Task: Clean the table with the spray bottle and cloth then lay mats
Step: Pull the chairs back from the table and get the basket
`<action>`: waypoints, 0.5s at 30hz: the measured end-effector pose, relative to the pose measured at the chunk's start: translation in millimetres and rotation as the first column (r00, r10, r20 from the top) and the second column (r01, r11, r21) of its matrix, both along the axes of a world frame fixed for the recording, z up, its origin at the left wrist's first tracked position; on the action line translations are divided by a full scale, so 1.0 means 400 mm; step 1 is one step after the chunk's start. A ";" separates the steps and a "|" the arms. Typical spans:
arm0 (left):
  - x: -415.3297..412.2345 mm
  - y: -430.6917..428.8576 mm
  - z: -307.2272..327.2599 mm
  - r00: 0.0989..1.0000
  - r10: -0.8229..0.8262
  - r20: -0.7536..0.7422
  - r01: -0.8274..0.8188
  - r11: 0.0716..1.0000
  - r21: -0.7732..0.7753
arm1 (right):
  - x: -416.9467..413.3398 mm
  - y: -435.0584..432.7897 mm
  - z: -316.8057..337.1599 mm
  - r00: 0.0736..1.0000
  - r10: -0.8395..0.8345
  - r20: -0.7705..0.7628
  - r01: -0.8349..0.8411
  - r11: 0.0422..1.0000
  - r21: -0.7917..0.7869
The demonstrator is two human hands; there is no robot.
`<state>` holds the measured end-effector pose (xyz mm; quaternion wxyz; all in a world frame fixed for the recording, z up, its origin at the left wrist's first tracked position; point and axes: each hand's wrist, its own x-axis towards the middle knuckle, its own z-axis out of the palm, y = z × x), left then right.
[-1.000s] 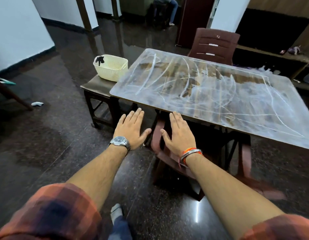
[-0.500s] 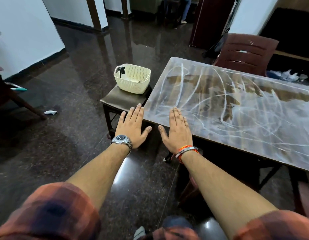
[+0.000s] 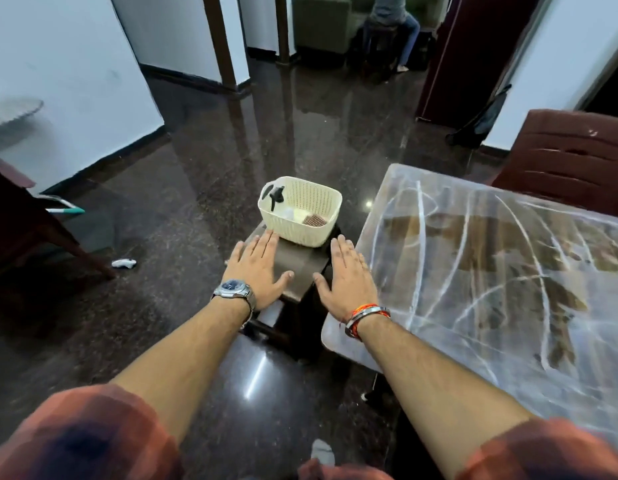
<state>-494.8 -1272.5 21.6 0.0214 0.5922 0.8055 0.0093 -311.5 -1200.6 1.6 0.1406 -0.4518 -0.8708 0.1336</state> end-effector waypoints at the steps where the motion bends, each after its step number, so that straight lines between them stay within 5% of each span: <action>1: -0.029 0.030 -0.002 1.000 0.021 0.020 -0.021 1.000 0.013 | -0.030 0.037 -0.003 1.000 0.001 -0.013 -0.002 1.000 -0.003; 9: -0.217 0.235 -0.089 0.997 0.009 0.082 0.000 0.994 -0.109 | -0.208 0.221 -0.074 0.997 -0.073 -0.009 0.072 0.995 -0.072; 15: -0.391 0.414 -0.148 0.988 -0.146 0.058 0.154 0.971 -0.183 | -0.358 0.348 -0.131 0.978 -0.197 0.064 0.204 0.971 -0.125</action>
